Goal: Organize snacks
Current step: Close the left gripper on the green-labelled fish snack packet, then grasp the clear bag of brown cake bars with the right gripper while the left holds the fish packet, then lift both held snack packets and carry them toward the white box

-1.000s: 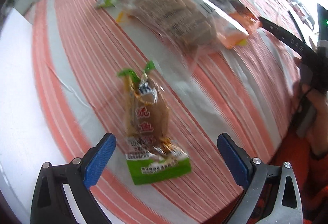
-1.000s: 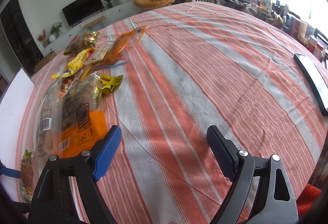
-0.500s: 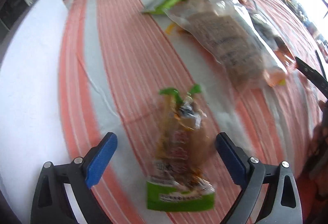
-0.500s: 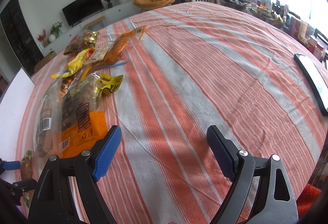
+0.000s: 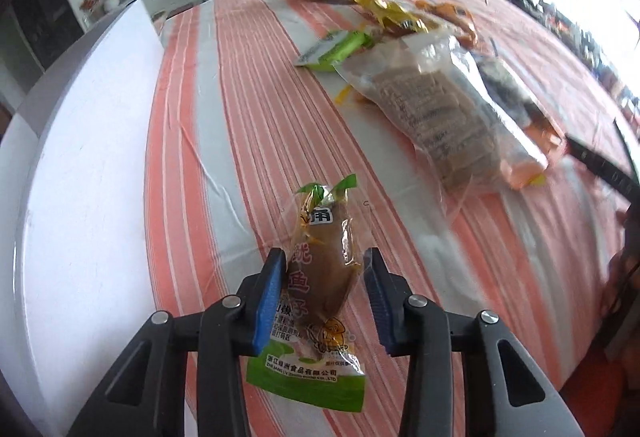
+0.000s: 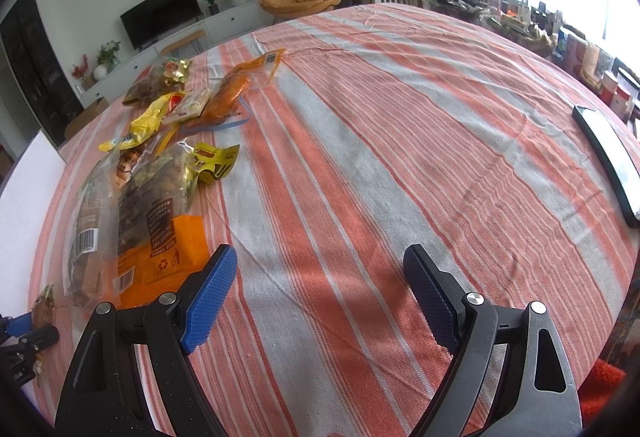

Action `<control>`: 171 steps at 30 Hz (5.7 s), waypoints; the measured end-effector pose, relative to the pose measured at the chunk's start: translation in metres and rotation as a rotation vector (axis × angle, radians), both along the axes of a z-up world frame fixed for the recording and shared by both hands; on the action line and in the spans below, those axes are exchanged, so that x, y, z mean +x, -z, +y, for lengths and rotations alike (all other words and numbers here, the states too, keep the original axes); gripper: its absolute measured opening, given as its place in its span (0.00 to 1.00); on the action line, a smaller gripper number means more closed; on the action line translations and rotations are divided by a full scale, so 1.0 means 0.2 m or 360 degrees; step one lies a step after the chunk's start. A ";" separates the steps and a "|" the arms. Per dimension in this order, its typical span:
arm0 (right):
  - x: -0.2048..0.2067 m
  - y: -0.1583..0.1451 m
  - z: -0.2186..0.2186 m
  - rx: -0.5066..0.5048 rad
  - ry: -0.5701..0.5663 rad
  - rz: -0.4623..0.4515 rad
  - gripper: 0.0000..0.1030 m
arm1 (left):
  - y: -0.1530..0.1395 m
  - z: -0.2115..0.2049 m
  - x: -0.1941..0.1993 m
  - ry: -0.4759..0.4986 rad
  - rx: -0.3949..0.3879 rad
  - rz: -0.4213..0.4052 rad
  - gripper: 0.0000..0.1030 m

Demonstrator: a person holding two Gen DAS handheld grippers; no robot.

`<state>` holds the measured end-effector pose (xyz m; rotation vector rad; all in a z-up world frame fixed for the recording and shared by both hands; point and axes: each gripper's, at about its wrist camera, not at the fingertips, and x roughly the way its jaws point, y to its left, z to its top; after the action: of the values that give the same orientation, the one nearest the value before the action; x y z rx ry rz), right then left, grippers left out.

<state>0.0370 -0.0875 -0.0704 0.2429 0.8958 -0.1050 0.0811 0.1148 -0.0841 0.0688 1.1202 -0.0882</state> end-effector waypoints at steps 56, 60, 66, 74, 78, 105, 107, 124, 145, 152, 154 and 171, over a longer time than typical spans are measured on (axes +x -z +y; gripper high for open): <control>0.21 -0.14 0.76 -0.0168 -0.0874 0.0143 0.84 | -0.43 0.20 -0.20 -0.0107 -0.0566 -0.0280 0.29; 0.29 0.00 0.98 -0.0625 -0.0920 0.0241 0.86 | -0.50 0.23 -0.24 -0.0098 -0.0557 -0.0341 0.28; 0.31 -0.08 0.83 -0.0443 -0.0883 0.0267 0.56 | -0.54 0.23 -0.26 -0.0069 -0.0563 -0.0360 0.27; 0.32 -0.38 0.37 0.0263 -0.0856 0.0083 0.57 | -0.57 0.17 -0.25 -0.0028 -0.0630 -0.0361 0.25; 0.35 -0.40 0.16 0.0417 -0.0812 0.0083 0.57 | -0.58 0.15 -0.25 -0.0020 -0.0646 -0.0366 0.24; 0.12 -0.48 -0.02 0.0947 -0.0979 -0.0145 0.57 | -0.86 0.45 -0.45 -0.0095 -0.0918 -0.0623 0.12; 0.09 -0.57 0.20 0.0938 -0.1067 -0.0163 0.57 | -0.92 0.58 -0.51 -0.0156 -0.0968 -0.0674 0.11; 0.00 -0.95 0.53 0.0917 -0.1330 -0.0372 0.57 | -0.93 0.54 -0.69 0.0143 -0.0738 -0.0498 0.80; -0.42 -0.94 0.17 0.0970 -0.1127 -0.0442 0.57 | 0.06 -0.11 -0.51 0.0058 0.0178 -0.0070 0.97; -0.39 -0.92 0.18 0.0972 -0.1124 -0.0432 0.58 | -0.01 -0.04 -0.34 0.0090 -0.0490 0.0064 0.67; -0.38 -0.92 0.17 0.0970 -0.1105 -0.0435 0.58 | -0.12 0.03 -0.33 0.0073 -0.0487 -0.0018 0.69; -0.38 -0.92 0.19 0.0980 -0.1138 -0.0440 0.58 | 0.03 0.07 -0.50 0.0039 0.0085 0.0148 0.90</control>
<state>-0.0396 -0.0502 0.1144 0.4794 0.6740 0.8604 -0.0196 0.1296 -0.0894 0.1273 1.2147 -0.0838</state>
